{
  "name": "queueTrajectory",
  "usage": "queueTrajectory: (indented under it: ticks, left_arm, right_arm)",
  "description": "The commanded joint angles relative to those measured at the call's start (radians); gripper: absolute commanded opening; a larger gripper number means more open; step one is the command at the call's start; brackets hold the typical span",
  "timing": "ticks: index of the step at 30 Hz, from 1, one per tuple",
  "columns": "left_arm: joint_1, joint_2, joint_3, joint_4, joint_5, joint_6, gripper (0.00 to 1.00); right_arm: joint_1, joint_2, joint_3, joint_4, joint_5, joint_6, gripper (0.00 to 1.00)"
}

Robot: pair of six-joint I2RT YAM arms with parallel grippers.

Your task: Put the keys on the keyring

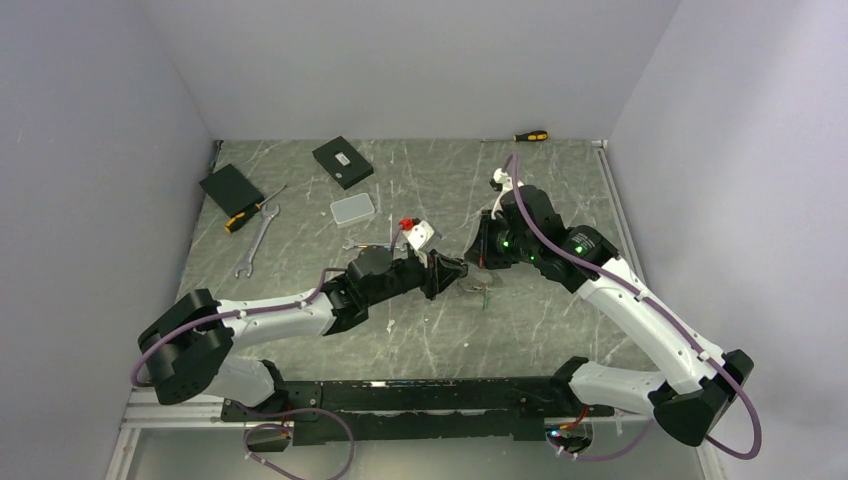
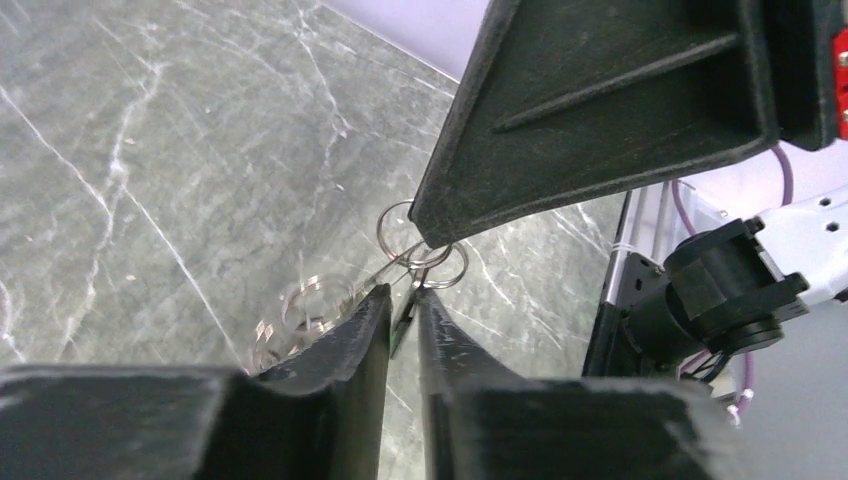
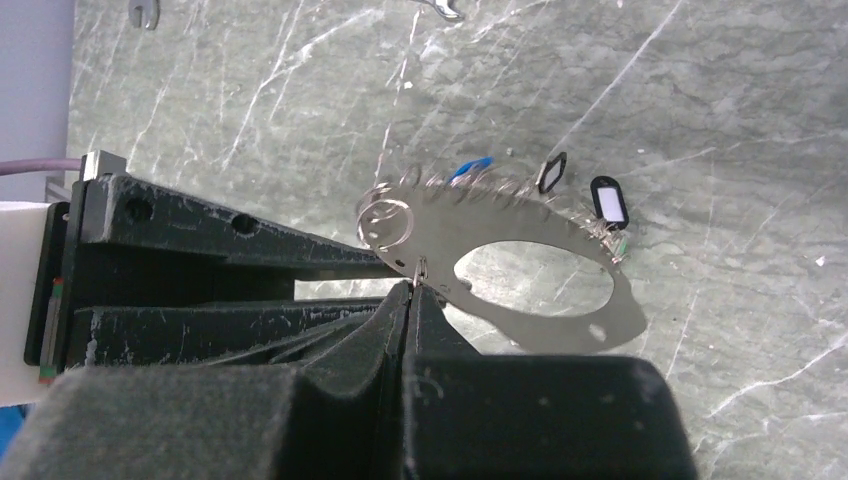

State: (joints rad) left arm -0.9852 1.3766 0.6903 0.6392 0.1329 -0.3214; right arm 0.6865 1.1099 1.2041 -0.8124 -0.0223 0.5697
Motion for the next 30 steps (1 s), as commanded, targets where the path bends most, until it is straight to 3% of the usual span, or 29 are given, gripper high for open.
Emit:
queueTrajectory:
  ticks: [1, 2, 8, 21, 30]
  left_arm:
    - [-0.001, 0.002, 0.029, 0.074, 0.000, 0.000, 0.04]
    - [-0.001, 0.001, 0.029, 0.071, 0.000, 0.000, 0.00]
    - [-0.001, -0.018, 0.019, 0.032, -0.005, 0.018, 0.00]
    - [-0.003, -0.037, 0.073, -0.234, 0.015, 0.147, 0.00]
    - [-0.007, -0.049, 0.112, -0.380, -0.074, 0.209, 0.00]
  right_arm:
    - [-0.002, -0.016, 0.014, 0.063, -0.037, 0.024, 0.00]
    - [-0.003, -0.015, 0.014, 0.064, -0.035, 0.026, 0.00]
    - [-0.012, -0.012, 0.030, 0.047, -0.031, 0.025, 0.00]
    - [-0.044, 0.007, 0.109, -0.026, -0.017, -0.016, 0.00]
    - [-0.060, 0.026, 0.145, -0.055, -0.071, -0.053, 0.00]
